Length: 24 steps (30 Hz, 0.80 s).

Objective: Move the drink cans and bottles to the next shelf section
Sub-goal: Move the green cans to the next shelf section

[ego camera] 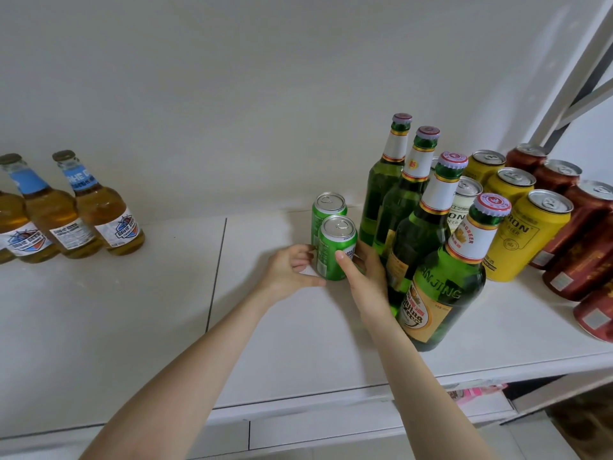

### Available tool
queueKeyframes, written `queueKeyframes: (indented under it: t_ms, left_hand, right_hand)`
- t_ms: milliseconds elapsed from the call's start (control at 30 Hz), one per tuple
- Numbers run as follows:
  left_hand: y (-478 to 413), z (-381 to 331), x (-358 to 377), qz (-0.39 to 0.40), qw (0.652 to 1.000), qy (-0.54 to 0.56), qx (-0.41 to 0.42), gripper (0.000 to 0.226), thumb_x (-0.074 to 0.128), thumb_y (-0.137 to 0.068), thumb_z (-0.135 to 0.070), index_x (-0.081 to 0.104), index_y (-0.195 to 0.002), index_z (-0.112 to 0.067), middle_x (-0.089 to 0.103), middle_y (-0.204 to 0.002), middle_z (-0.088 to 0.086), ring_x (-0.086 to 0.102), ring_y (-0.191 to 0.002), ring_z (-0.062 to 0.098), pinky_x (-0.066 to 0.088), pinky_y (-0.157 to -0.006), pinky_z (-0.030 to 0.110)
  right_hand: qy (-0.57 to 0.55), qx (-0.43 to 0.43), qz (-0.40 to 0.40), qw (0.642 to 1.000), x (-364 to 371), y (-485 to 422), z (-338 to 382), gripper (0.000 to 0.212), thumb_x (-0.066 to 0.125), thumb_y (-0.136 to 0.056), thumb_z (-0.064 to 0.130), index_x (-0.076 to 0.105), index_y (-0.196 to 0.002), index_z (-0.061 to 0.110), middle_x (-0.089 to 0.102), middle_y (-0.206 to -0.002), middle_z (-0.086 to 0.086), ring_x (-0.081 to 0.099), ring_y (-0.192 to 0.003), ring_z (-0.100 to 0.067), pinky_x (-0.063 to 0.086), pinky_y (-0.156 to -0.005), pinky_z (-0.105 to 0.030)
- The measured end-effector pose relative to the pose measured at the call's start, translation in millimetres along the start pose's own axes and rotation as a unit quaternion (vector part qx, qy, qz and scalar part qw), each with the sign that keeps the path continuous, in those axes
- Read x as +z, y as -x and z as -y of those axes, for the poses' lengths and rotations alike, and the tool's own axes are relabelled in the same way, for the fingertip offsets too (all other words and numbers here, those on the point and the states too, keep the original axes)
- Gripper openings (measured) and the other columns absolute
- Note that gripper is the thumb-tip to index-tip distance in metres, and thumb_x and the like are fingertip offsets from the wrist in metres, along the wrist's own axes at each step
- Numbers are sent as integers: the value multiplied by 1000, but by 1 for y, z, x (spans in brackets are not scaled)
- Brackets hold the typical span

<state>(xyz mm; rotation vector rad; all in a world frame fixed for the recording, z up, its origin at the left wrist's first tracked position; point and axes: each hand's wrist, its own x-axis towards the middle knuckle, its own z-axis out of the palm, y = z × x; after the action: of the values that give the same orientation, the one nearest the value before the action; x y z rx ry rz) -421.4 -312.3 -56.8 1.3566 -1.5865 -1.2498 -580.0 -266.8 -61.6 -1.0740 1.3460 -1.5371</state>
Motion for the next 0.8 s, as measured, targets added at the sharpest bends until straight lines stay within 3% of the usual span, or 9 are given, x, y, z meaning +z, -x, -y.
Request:
queueKeyframes:
  t_ms: [200, 333, 433, 567, 700, 800]
  left_hand:
    - [26, 5, -20, -36, 998, -48, -17, 70, 91, -63, -2, 61, -126, -11, 63, -116, 7, 62, -106, 15, 46, -93, 16]
    - [51, 9, -34, -69, 984, -161, 14, 61, 88, -71, -16, 63, -126, -13, 64, -121, 1, 59, -116, 17, 44, -98, 24]
    - [77, 11, -46, -107, 954, -273, 66, 54, 82, -78, -26, 64, -126, -12, 64, -127, 4, 58, -120, 21, 42, -100, 29]
    - [120, 14, -57, -120, 915, -370, 111, 50, 79, -81, -22, 64, -126, -4, 60, -133, 14, 55, -125, 32, 41, -105, 38]
    - [160, 21, -69, -128, 865, -472, 110, 52, 72, -86, -30, 60, -133, -9, 50, -147, 16, 43, -138, 34, 30, -115, 48]
    - [188, 29, -82, -140, 844, -510, 90, 54, 66, -89, -35, 56, -138, -14, 44, -152, 13, 35, -144, 31, 22, -116, 52]
  right_hand:
    - [71, 38, -87, 993, -2, 24, -3, 50, 71, -90, 36, 55, -132, 14, 62, -127, 1, 58, -118, -15, 45, -97, -27]
    - [181, 33, -67, 981, -5, 48, 1, 54, 67, -92, 33, 49, -139, 14, 56, -139, -4, 51, -128, -22, 41, -105, -34]
    - [285, -1, -36, 958, -7, 69, 6, 60, 66, -92, 35, 46, -143, 9, 54, -142, -9, 48, -131, -28, 39, -106, -37]
    - [460, -70, 11, 885, -5, 101, 14, 60, 67, -90, 37, 50, -136, 4, 59, -125, -18, 54, -114, -39, 44, -89, -46]
    - [595, -86, 66, 796, -1, 128, 18, 71, 52, -94, 50, 31, -152, 17, 35, -157, -7, 36, -139, -29, 32, -107, -43]
    - [634, -86, 91, 763, 4, 148, 18, 72, 40, -96, 56, 21, -155, 20, 23, -163, -7, 25, -147, -28, 24, -115, -45]
